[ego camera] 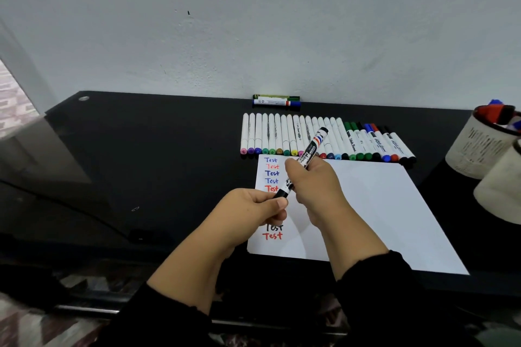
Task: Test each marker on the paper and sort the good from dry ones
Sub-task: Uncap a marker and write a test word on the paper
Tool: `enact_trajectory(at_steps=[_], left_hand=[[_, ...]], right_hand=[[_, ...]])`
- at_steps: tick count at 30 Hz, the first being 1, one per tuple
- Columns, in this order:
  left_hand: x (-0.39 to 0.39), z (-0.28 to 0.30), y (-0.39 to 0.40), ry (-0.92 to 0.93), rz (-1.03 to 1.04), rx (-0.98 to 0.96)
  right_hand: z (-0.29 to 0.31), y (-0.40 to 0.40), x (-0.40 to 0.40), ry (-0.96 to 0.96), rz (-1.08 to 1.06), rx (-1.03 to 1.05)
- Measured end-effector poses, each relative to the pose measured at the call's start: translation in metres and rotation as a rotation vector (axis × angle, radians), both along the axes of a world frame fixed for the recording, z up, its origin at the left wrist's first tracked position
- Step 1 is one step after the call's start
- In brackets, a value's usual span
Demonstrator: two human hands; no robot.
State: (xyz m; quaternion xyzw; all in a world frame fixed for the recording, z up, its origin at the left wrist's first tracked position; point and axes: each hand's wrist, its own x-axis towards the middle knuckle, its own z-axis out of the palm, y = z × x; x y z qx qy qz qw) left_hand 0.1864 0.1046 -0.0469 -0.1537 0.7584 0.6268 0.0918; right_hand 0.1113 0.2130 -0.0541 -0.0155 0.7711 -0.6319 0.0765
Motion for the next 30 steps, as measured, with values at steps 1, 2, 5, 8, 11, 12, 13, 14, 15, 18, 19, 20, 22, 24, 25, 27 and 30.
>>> enact_trajectory(at_steps=[1,2,5,8,11,12,13,14,15,18,19,20,22,24,25,27,30], left_hand=[[0.001,0.001,-0.001,-0.016,-0.006,0.017],[0.002,0.001,-0.002,-0.027,-0.009,0.036],[0.005,0.001,-0.002,-0.01,0.007,0.038],[0.009,0.001,0.001,0.049,0.054,-0.091],[0.011,0.001,0.006,0.056,0.071,-0.263],[0.011,0.002,0.007,0.05,0.063,-0.309],[0.012,0.002,0.007,0.046,0.056,-0.337],[0.012,0.001,0.007,0.051,0.054,-0.333],[0.013,0.002,0.005,0.062,0.055,-0.298],[0.014,0.003,0.002,0.079,0.045,-0.181],[0.013,0.003,0.0,0.078,0.045,-0.165],[0.013,0.002,-0.001,0.074,0.046,-0.152],[0.014,0.003,-0.003,0.048,0.05,-0.096],[0.015,0.004,-0.004,0.011,0.06,-0.05],[0.015,0.005,-0.004,-0.003,0.072,-0.049],[0.013,0.005,-0.002,-0.003,0.101,-0.106],[0.015,0.002,0.002,0.026,0.092,-0.348]], right_hand=[[-0.001,-0.001,-0.001,-0.003,0.014,-0.007],[-0.001,-0.001,0.0,-0.005,0.026,-0.016],[-0.003,-0.005,0.001,-0.005,0.029,-0.021],[-0.004,-0.007,0.003,-0.002,-0.015,-0.025],[-0.004,-0.009,0.006,-0.01,-0.061,-0.021],[-0.004,-0.01,0.007,-0.014,-0.069,-0.019],[-0.004,-0.01,0.007,-0.02,-0.075,-0.021],[-0.004,-0.011,0.007,-0.027,-0.075,-0.024],[-0.004,-0.011,0.006,-0.034,-0.07,-0.026],[-0.005,-0.013,0.006,-0.041,-0.047,-0.027],[-0.005,-0.014,0.006,-0.043,-0.042,-0.029],[-0.005,-0.014,0.006,-0.043,-0.038,-0.035],[-0.005,-0.015,0.005,-0.048,-0.027,-0.053],[-0.005,-0.015,0.004,-0.06,-0.018,-0.068],[-0.005,-0.016,0.004,-0.066,-0.019,-0.07],[-0.006,-0.02,0.007,-0.076,-0.038,-0.062],[-0.005,-0.019,0.006,-0.093,-0.078,-0.054]])
